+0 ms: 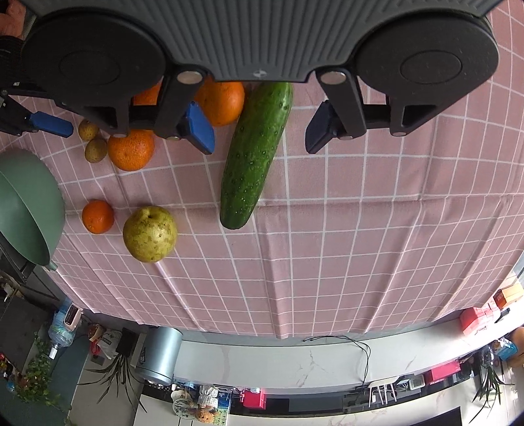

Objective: Organize fruits
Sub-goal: 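Grasp the green cucumber with the left tool while the right tool grasps a small brown fruit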

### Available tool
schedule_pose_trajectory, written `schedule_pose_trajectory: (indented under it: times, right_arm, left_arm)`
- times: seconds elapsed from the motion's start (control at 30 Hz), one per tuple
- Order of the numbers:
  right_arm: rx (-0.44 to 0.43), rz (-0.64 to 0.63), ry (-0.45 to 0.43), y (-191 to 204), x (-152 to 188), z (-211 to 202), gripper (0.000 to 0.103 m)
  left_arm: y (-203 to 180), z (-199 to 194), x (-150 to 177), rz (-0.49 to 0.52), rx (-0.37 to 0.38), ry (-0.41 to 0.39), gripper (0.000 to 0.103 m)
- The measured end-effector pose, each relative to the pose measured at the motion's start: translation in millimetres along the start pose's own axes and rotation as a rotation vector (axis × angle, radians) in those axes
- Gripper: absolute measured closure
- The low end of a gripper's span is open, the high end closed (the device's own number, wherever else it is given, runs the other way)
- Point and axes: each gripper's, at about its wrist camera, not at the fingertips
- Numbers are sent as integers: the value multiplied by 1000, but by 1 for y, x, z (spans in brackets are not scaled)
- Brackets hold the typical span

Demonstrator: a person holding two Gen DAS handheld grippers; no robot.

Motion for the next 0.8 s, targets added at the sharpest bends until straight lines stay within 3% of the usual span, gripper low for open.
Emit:
schedule_pose_trajectory:
  times: [0.13,0.2,0.4,0.5,0.8]
  right_arm:
    - [-8,-14,-11,-1,-2,5,54]
    - [-17,-14,-6,-1,-3,8,62]
    - [-21,-22,-8,-2,-3,9,63]
    - [-26,-26,-4,-2,-1,11,63]
    - [-25,-39,-12,-4,0,14,67]
  left_arm:
    - [-2,14,-7,9,16,6,27]
    - [-3,22,-9,9,24,17,27]
    - [-4,39,-12,22,9,38,28]
    - [-2,47,-11,29,17,58,37]
    - [-7,59,-13,76,29,71,52]
Point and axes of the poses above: each gripper's, at about its wrist camera, not at the fingertips, and z roughly the way its jaws point, y to its left, x to its underside, and after that the axes turned 8 degrees about z, right-handed
